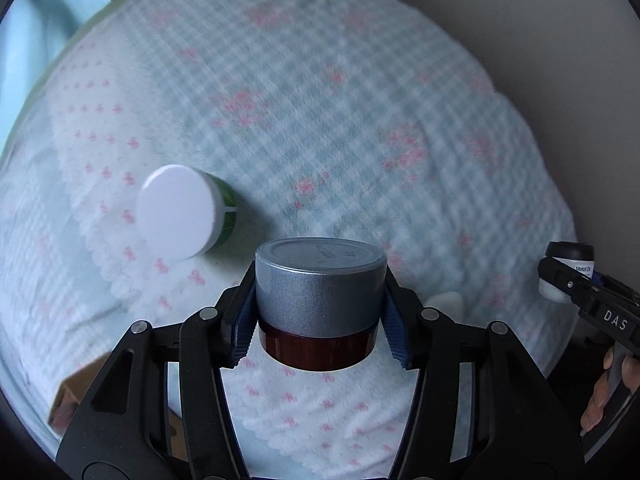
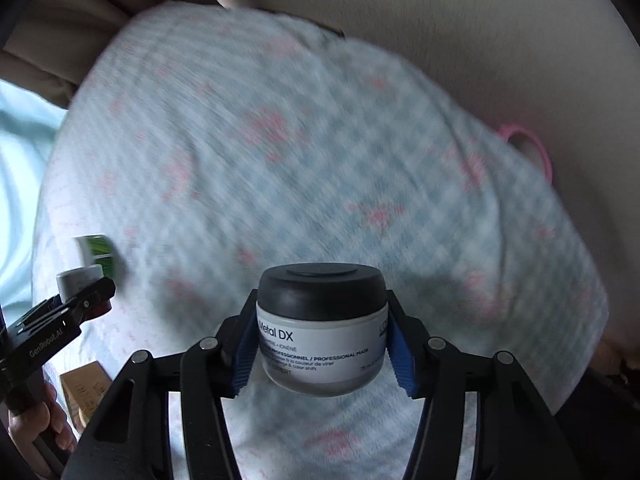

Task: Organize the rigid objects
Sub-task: 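Carry the red-and-silver jar and black-lidded jar over the cardboard box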

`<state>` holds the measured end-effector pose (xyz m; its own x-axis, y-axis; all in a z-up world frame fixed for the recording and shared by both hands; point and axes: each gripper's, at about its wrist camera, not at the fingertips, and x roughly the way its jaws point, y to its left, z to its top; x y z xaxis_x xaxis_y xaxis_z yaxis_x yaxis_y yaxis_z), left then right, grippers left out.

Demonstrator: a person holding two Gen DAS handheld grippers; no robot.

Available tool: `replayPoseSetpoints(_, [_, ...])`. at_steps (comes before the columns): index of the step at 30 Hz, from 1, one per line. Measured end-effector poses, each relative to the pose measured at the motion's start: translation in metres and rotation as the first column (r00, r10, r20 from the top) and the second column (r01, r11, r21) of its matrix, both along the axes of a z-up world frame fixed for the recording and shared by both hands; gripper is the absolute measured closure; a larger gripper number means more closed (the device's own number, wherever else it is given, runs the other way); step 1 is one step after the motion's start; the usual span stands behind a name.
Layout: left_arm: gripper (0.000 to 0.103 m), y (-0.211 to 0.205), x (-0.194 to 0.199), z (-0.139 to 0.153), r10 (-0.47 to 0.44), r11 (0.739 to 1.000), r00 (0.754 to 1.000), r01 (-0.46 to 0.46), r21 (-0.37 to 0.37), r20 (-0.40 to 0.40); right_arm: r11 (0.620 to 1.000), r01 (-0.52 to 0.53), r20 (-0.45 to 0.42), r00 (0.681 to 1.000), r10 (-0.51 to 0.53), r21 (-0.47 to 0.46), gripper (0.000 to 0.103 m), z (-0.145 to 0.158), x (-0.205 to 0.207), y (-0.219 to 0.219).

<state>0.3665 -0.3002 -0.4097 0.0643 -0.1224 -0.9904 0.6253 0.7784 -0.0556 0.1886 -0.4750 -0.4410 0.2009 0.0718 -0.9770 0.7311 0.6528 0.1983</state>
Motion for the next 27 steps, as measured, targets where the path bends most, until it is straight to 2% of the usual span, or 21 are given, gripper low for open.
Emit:
replayPoseSetpoints(6, [0.053, 0.037, -0.028, 0.075, 0.119, 0.989, 0.992, -0.114, -0.099, 0.050, 0.990, -0.121, 0.096, 0.987, 0.127, -0.069, 0.051, 0.067, 0.004, 0.017])
replayPoseSetpoints(12, [0.053, 0.091, -0.053, 0.132, 0.270, 0.946, 0.959, -0.249, -0.208, 0.082, 0.962, -0.251, 0.171, 0.949, 0.266, -0.104, 0.051, 0.131, 0.009, 0.051])
replayPoseSetpoints(18, [0.053, 0.155, -0.074, 0.175, 0.390, 0.903, 0.911, -0.349, -0.252, 0.136, 0.900, -0.405, 0.234, 0.870, 0.433, -0.159, 0.051, 0.172, 0.027, 0.106])
replayPoseSetpoints(22, [0.053, 0.205, -0.083, 0.191, 0.462, 0.872, 0.873, -0.415, -0.261, 0.157, 0.849, -0.499, 0.261, 0.808, 0.528, -0.171, 0.051, 0.187, 0.042, 0.153])
replayPoseSetpoints(27, [0.053, 0.272, -0.094, 0.197, 0.535, 0.832, 0.828, -0.481, -0.277, 0.167, 0.802, -0.578, 0.292, 0.749, 0.595, -0.153, 0.051, 0.198, 0.054, 0.210])
